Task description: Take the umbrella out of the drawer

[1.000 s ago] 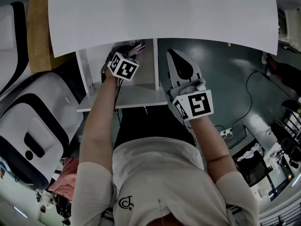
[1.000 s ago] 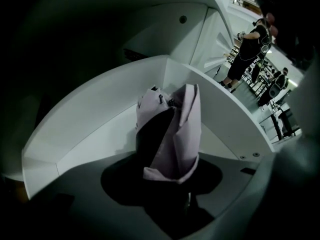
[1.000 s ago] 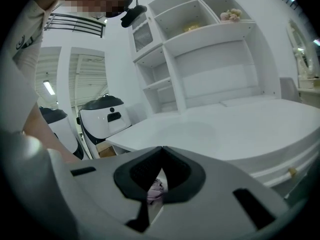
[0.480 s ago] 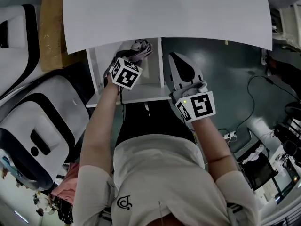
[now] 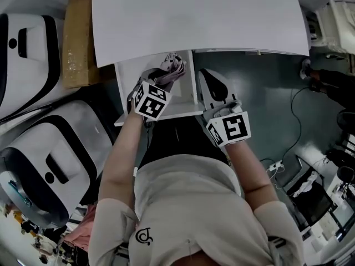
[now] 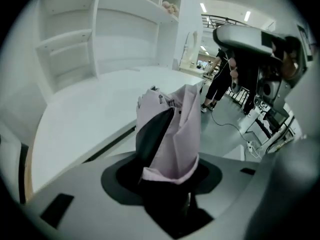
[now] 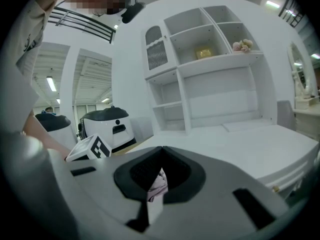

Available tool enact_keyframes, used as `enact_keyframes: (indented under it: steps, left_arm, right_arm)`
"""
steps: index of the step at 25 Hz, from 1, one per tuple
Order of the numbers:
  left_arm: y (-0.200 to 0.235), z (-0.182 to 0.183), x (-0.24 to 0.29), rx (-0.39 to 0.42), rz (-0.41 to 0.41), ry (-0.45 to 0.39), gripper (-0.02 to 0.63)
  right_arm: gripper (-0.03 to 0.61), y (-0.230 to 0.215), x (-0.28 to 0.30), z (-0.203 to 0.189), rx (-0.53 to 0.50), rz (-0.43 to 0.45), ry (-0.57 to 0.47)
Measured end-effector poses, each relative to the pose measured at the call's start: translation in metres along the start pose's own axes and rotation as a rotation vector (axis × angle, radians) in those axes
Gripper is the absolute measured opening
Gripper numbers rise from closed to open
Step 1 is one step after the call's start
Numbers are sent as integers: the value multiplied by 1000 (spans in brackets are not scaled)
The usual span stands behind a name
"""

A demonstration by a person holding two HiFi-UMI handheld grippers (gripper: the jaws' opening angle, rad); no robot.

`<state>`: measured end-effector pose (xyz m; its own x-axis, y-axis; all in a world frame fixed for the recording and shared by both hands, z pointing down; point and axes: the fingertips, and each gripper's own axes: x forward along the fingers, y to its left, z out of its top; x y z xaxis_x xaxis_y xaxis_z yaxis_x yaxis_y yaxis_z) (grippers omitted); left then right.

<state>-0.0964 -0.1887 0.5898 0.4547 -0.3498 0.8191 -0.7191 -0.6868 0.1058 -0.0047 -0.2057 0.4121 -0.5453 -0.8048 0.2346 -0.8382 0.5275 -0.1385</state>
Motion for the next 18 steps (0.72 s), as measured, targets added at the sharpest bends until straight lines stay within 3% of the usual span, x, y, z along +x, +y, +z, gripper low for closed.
enact_keyframes:
  steps: [9, 18]
  left_arm:
    - [-3, 65, -100, 41, 55, -244, 219]
    - [4, 131, -214, 50, 125, -573, 219]
  right_arm:
    - [6, 35, -17, 59, -86, 6, -88]
    - [6, 44, -25, 120, -180, -24, -191]
